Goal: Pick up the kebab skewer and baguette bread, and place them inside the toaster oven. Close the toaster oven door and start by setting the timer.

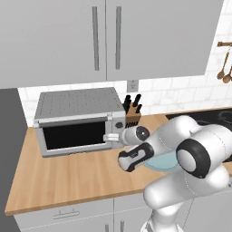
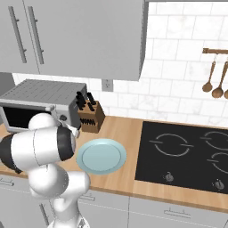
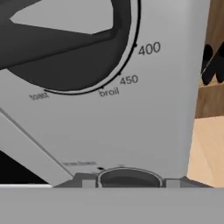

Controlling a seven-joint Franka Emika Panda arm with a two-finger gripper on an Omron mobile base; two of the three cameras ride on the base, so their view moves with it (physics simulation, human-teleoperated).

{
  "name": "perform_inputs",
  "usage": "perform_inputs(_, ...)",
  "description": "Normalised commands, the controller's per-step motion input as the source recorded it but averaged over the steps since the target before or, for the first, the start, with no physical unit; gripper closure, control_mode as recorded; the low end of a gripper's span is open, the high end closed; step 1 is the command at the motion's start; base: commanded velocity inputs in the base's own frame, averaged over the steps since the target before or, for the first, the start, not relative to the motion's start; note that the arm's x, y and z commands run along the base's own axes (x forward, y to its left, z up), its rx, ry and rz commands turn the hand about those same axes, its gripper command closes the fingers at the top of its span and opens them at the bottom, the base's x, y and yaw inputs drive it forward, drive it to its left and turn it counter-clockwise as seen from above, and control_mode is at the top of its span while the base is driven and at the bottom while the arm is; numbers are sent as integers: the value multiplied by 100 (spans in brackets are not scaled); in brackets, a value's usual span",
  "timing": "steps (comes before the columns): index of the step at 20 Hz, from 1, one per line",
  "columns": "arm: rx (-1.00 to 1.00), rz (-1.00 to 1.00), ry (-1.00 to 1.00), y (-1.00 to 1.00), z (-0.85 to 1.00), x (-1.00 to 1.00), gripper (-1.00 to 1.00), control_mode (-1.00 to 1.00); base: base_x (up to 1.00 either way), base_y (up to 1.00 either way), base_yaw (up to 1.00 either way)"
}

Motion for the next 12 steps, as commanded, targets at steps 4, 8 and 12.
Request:
perform_inputs(4,19,6,-17,-38,-14,0,100,-100,0,0,0)
perform_inputs(8,19,7,-17,-40,-13,0,100,-100,0,0,0)
perform_inputs(12,17,7,-18,-32,-17,0,100,-100,0,0,0)
